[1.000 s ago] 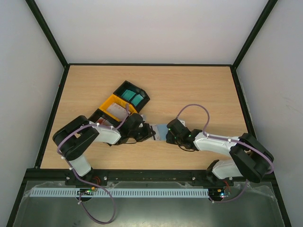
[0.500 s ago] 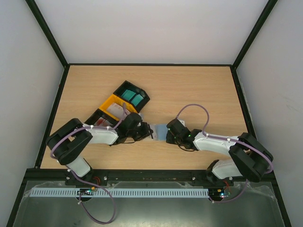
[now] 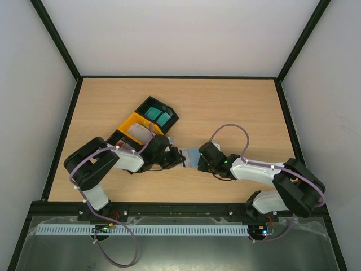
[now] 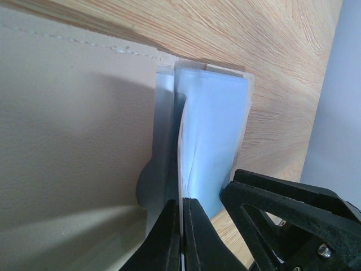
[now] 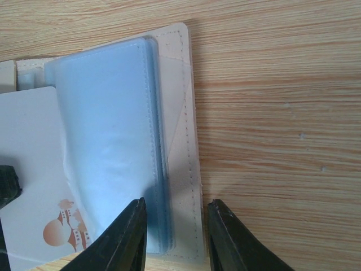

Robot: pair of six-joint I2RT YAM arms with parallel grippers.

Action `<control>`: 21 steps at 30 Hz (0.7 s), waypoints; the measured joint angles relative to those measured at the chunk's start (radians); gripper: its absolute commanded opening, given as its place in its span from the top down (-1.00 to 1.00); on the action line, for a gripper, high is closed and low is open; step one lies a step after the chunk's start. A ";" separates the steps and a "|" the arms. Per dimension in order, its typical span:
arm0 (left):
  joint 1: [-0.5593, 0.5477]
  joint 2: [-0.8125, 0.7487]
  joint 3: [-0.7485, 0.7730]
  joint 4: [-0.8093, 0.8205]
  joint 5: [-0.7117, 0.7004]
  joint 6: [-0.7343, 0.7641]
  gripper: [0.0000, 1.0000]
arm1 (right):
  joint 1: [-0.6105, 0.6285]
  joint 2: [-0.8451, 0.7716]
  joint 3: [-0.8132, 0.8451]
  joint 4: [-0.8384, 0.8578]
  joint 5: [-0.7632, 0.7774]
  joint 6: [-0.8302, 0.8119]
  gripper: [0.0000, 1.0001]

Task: Put the credit cards into the card holder
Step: Insert the credit card into the card holder.

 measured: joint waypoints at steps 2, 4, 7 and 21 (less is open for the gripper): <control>0.000 0.010 0.000 0.011 0.011 -0.005 0.91 | 0.000 0.000 0.000 0.000 0.000 0.000 0.42; 0.000 0.017 0.000 0.022 0.018 -0.008 0.89 | 0.000 0.001 0.000 0.001 0.000 0.000 0.42; 0.000 0.029 0.000 0.037 0.024 -0.014 0.86 | 0.000 0.004 0.000 0.007 -0.003 0.000 0.42; 0.000 0.066 0.037 0.039 0.011 -0.004 0.88 | 0.000 0.006 0.000 0.012 -0.003 0.000 0.42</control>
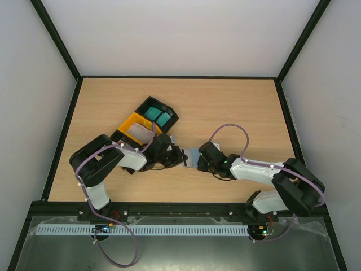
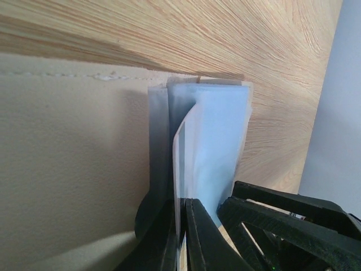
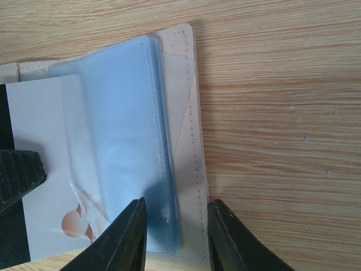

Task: Put the credit cards into the card holder
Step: Insert the credit card into the card holder.

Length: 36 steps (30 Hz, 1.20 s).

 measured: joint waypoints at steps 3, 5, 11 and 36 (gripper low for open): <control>0.004 -0.002 0.001 -0.010 -0.015 0.010 0.88 | 0.000 0.000 0.000 0.000 0.000 0.000 0.42; 0.004 -0.005 0.001 -0.012 -0.022 0.013 0.88 | 0.000 0.000 0.000 0.000 0.000 0.000 0.42; -0.003 0.004 0.016 -0.011 -0.013 0.017 0.85 | 0.000 0.002 0.000 0.003 0.000 0.000 0.42; -0.088 -0.011 0.209 -0.381 -0.158 0.270 -0.31 | 0.000 0.014 -0.001 0.038 -0.005 0.003 0.42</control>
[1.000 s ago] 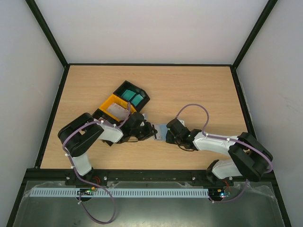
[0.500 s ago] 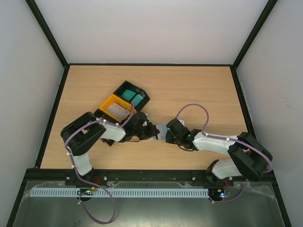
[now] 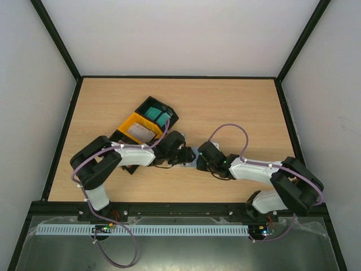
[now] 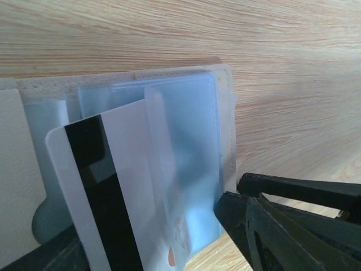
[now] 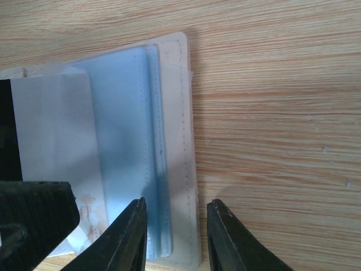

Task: Put the credit cards into the card holder
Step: Insert the credit card into the card holder.

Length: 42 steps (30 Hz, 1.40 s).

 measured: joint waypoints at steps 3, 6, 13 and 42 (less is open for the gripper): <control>-0.009 -0.012 0.010 -0.042 -0.030 0.013 -0.37 | 0.000 0.001 0.000 0.004 -0.002 0.000 0.43; -0.012 -0.026 0.011 -0.077 -0.050 0.020 -0.51 | 0.000 0.001 -0.001 0.006 -0.002 0.000 0.43; -0.018 -0.057 0.011 -0.137 -0.059 0.029 -0.65 | 0.000 0.001 -0.012 0.041 -0.029 0.000 0.43; -0.009 -0.068 0.019 -0.257 -0.155 0.057 -0.10 | 0.000 0.012 -0.031 0.121 -0.139 0.011 0.44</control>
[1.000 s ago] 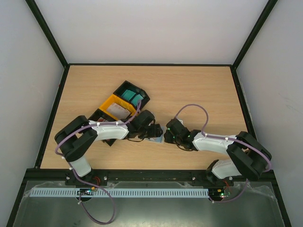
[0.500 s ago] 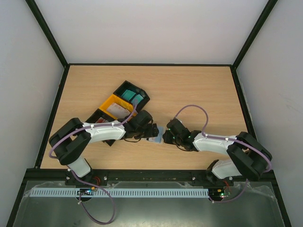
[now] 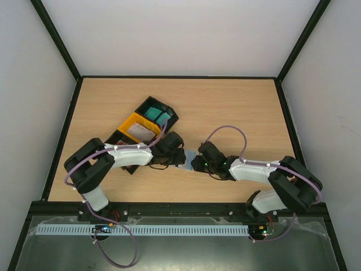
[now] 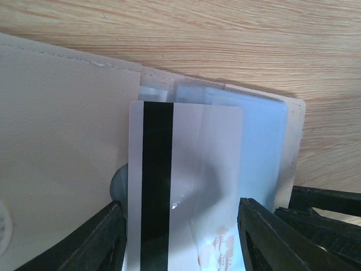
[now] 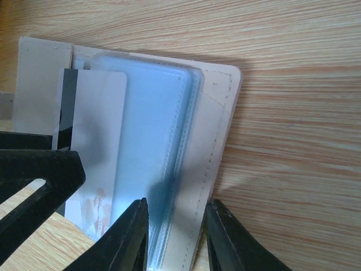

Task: Put the credit cards into the card holder
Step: Insert the credit card into the card holder.

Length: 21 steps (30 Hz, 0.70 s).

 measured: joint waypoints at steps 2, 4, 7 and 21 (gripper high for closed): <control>0.000 0.002 0.002 0.002 0.002 0.003 -0.04 | 0.000 0.004 0.000 0.008 -0.003 0.000 0.44; 0.001 0.003 0.002 0.007 0.013 0.010 0.00 | 0.000 0.006 0.000 0.013 -0.003 0.000 0.45; 0.001 0.003 0.002 0.016 0.029 0.019 0.08 | 0.000 0.013 0.000 0.025 -0.007 0.000 0.47; -0.003 0.021 0.005 0.041 0.062 0.098 0.30 | 0.000 0.029 0.004 0.044 -0.003 -0.004 0.49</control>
